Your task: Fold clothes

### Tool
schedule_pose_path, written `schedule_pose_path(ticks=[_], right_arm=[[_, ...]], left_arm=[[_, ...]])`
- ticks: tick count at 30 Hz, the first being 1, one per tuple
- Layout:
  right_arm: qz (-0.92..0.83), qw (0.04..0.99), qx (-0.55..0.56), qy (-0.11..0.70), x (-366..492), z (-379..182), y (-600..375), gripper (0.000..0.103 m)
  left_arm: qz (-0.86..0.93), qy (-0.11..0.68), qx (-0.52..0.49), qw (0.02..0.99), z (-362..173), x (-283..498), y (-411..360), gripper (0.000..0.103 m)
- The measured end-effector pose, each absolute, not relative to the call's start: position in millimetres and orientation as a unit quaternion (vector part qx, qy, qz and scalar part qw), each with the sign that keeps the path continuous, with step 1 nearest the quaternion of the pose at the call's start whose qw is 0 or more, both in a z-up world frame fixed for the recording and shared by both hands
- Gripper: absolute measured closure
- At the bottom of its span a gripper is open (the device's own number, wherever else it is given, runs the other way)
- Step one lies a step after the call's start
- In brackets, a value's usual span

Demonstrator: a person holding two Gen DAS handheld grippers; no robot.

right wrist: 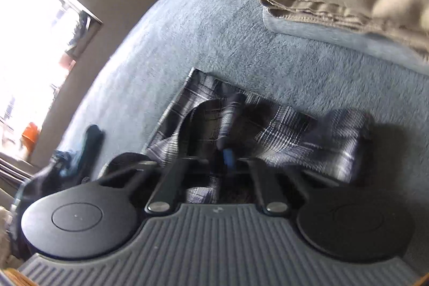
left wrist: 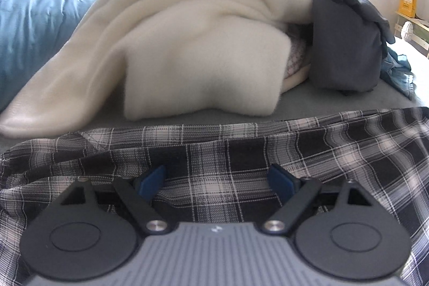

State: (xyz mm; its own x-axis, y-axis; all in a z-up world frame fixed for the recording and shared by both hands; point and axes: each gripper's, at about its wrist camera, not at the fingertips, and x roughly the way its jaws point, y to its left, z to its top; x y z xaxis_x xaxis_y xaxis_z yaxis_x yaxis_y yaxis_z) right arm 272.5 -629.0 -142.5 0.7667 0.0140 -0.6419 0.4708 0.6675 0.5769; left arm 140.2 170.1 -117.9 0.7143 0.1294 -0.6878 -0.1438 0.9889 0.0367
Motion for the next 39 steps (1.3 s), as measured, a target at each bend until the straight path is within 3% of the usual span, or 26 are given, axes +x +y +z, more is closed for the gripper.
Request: schedule_pose_path(ticks=[6,22,25,30,34,39], right_arm=[[-0.143,0.885,0.353,0.269,237,-110,-634,0.101],[-0.189,0.868,0.329,0.32,206,-146,-660,0.098],[-0.21,0.866,0.343,0.297,197,-136,-660,0.094],[-0.174,0.905,0.264,0.285,196,-102,-628,0.08],[-0.108,0.925,0.183,0.316,215,-93,-589,0.059],[-0.072,0.928,0.104,0.349,227,-99,-552,0.058]], left_arm=[[0.074,0.37,-0.009,0.926,-119,140,169,0.016],[0.073,0.369,-0.007,0.926,-118,141,170,0.016],[0.073,0.369,-0.008,0.927,-118,141,170,0.016],[0.074,0.367,-0.011,0.927,-119,141,170,0.015],[0.073,0.365,-0.011,0.928,-119,141,171,0.015],[0.072,0.365,-0.013,0.928,-119,141,172,0.015]])
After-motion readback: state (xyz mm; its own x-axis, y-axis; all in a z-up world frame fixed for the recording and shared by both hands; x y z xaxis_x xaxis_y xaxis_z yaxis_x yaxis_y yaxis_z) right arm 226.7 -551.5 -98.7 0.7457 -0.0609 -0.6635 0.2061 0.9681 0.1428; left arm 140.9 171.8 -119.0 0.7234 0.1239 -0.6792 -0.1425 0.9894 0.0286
